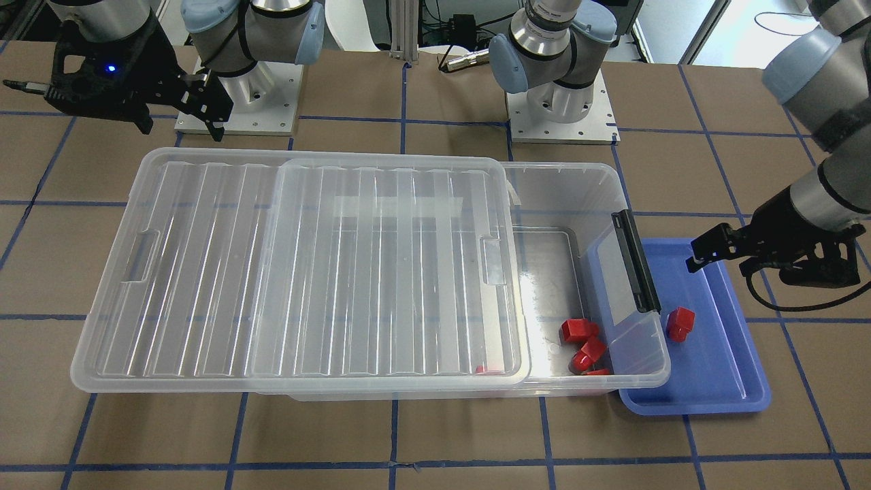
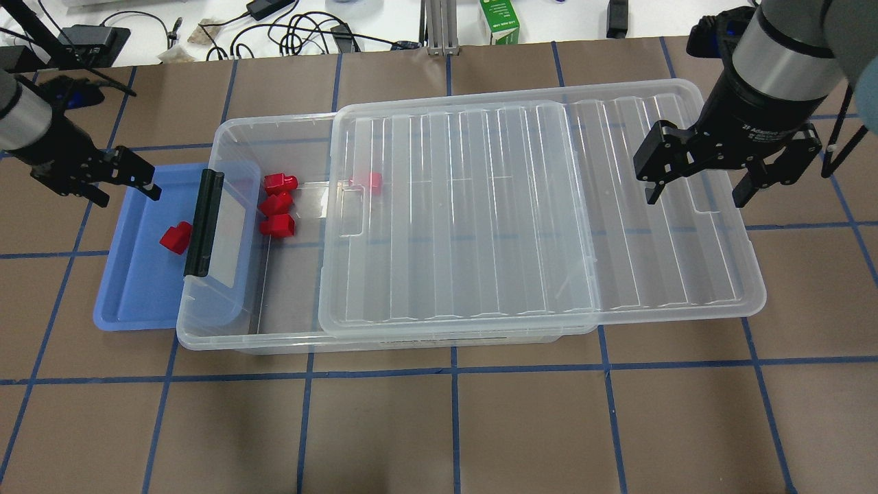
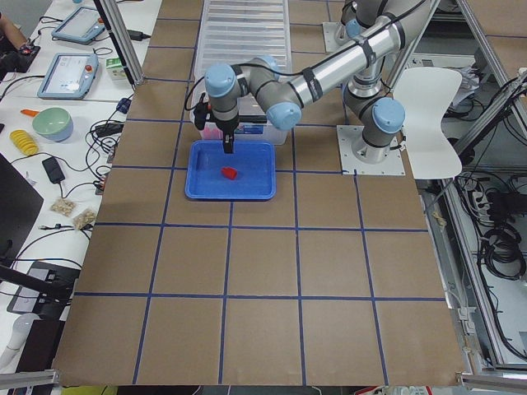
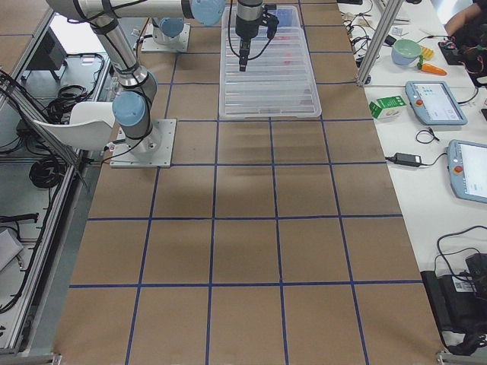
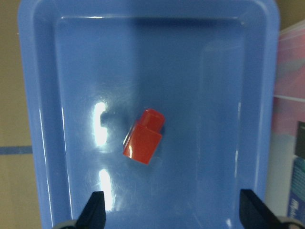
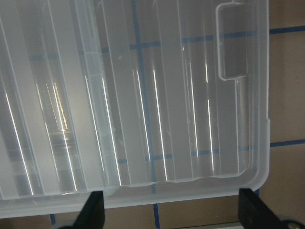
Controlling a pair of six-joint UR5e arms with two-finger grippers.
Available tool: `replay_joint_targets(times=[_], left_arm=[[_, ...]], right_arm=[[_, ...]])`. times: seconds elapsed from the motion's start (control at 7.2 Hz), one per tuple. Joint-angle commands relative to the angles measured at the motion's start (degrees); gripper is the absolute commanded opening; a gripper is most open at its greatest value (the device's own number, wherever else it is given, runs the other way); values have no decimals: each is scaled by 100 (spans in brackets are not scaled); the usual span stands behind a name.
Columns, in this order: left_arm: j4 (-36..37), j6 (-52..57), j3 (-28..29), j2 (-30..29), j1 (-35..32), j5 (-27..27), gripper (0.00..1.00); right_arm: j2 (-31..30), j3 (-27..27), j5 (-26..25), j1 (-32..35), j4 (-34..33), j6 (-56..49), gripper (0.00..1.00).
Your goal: Place red block in blue tray from box
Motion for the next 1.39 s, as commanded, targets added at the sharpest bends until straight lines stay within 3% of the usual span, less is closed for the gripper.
replay_joint_targets(times=[0.0, 0.14, 0.56, 0.69, 1.25], left_arm=[[-721, -635, 558, 641, -885, 44, 100], [-835, -793, 507, 817, -1342, 671, 100], [-872, -1788, 437, 1092, -2338, 756, 100], [-523, -1762, 436, 1013, -2331, 722, 100], [-484, -1928, 479, 995, -2243, 668, 100]], right_arm=[[172, 6, -8, -440, -332, -371, 100], [208, 6, -17, -485, -474, -608, 100], [629, 6, -395, -932, -712, -1276, 100], [778, 6, -395, -1055, -913, -1374, 100], [1236, 6, -403, -1538, -1511, -2416, 100]])
